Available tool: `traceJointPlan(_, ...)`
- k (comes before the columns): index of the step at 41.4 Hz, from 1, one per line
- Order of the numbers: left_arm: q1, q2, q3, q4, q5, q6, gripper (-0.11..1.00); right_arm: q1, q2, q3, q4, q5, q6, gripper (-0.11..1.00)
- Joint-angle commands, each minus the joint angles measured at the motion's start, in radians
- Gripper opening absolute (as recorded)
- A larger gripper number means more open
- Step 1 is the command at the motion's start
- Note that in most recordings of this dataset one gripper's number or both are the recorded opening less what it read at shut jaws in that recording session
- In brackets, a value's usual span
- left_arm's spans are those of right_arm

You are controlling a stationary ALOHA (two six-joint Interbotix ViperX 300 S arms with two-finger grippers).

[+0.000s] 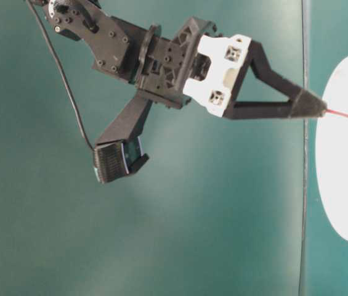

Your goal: Grip the spoon and scoop the red block from the bowl with right arm.

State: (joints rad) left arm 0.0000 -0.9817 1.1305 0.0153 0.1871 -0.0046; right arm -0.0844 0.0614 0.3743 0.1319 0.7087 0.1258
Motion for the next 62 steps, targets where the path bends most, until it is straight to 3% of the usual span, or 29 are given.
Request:
traceJointPlan(1,0.002,0.002,-0.021,0.000,-0.011,-0.002,0.00,-0.003,-0.018,-0.020,-0.005,0.041,0.017,0.24)
traceJointPlan(22,0.002,-0.002,-0.021,0.000,-0.009,-0.002,0.00,-0.006,-0.043,-0.005,-0.017,0.072,0.031,0.24)
traceJointPlan(35,0.002,-0.002,-0.021,0.000,-0.009,-0.003,0.00,-0.011,-0.041,-0.005,-0.020,-0.029,0.034,0.24)
traceJointPlan(62,0.002,-0.002,-0.021,0.000,-0.009,-0.002,0.00,-0.038,-0.041,-0.003,-0.028,-0.123,0.041,0.24)
